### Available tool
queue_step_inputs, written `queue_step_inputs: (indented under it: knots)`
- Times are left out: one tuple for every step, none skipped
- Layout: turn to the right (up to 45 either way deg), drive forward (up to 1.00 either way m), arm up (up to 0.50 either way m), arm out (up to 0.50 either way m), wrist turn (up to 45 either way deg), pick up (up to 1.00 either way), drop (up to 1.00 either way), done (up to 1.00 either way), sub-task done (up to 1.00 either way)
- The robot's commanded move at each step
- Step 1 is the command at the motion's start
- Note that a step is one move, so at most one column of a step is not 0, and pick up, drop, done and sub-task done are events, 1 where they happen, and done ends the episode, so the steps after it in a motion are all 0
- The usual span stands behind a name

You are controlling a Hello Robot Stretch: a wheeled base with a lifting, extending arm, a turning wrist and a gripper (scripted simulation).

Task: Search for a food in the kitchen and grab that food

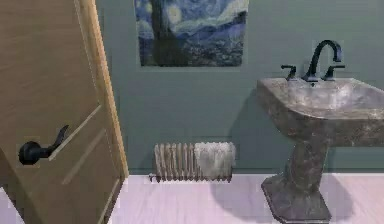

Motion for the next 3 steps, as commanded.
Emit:
queue_step_inputs:
  knots:
    - [-45.0, 0.0, 0.0, 0.0, 0.0, 0.0, 0.0, 0.0, 0.0]
    - [-33.0, 0.0, 0.0, 0.0, 0.0, 0.0, 0.0, 0.0, 0.0]
    - [0.0, 1.0, 0.0, 0.0, 0.0, 0.0, 0.0, 0.0, 0.0]
